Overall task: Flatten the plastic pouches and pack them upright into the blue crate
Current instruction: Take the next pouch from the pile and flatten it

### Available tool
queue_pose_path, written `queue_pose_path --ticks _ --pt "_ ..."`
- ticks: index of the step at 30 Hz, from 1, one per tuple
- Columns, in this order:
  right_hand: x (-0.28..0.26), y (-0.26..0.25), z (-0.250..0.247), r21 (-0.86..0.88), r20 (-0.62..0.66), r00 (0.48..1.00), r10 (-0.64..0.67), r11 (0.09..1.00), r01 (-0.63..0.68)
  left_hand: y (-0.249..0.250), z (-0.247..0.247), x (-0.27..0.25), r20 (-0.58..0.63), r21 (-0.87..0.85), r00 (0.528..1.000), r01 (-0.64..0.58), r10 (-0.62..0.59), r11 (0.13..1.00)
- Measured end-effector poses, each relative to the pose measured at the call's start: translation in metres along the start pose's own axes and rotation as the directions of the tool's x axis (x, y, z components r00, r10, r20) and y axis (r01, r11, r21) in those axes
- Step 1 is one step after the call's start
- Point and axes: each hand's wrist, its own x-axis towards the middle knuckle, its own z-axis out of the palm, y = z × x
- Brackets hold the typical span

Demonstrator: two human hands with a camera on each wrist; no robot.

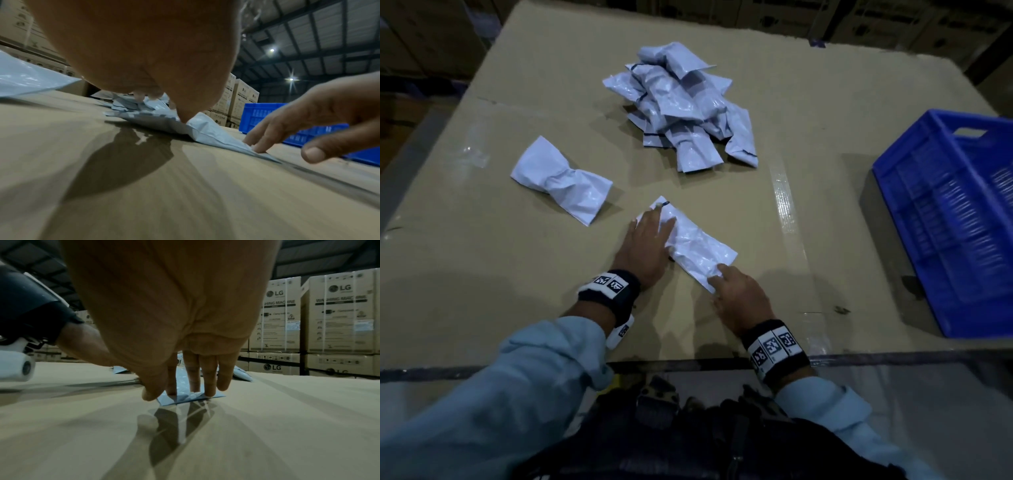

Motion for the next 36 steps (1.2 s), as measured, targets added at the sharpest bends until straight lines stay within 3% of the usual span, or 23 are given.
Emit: queue_pose_path --ticks 2,5,10,13,18,21,24,29,36 --pt "-0.013 0.014 -0.002 -0.058 0.032 0.999 -0.027 0.998 0.029 0.020 0.008 -0.011 0.077 0.154 0.997 0.001 -0.013 0.988" --pt "-0.037 0.028 -0.014 -0.160 0.034 0.998 0.047 0.986 -0.041 0.044 0.007 -0.035 0.007 0.176 1.000 0.012 -0.014 0.984" --pt "-0.056 0.023 -0.018 -0.019 -0.125 0.988 0.085 0.996 -0.088 0.076 0.002 -0.065 -0.097 0.172 0.995 0.040 -0.024 0.984" --pt "-0.048 0.014 -0.014 0.029 -0.056 0.995 0.083 0.996 -0.082 0.087 0.000 -0.075 -0.140 0.126 0.989 0.072 -0.054 0.989" --pt "-0.033 0.013 0.014 -0.079 0.154 0.988 0.003 0.997 0.009 0.088 -0.005 -0.086 -0.108 0.024 0.977 0.185 -0.181 0.982" --pt "-0.033 0.012 0.024 -0.094 0.109 0.994 0.020 0.995 -0.009 0.089 -0.001 -0.077 -0.130 -0.043 0.986 0.103 -0.108 0.994" --pt "-0.033 0.009 0.029 -0.039 0.056 0.997 0.048 0.998 -0.046 0.087 0.008 -0.059 -0.049 -0.047 0.999 -0.014 0.012 0.999" --pt "-0.022 0.005 0.030 0.043 0.046 0.997 0.067 0.997 -0.069 0.073 0.039 -0.050 0.087 -0.008 0.995 -0.047 0.048 0.999" --pt "-0.028 0.005 0.044 0.026 0.003 0.996 0.084 0.996 -0.084 0.066 0.049 -0.061 0.102 -0.025 0.994 -0.048 0.051 0.999"
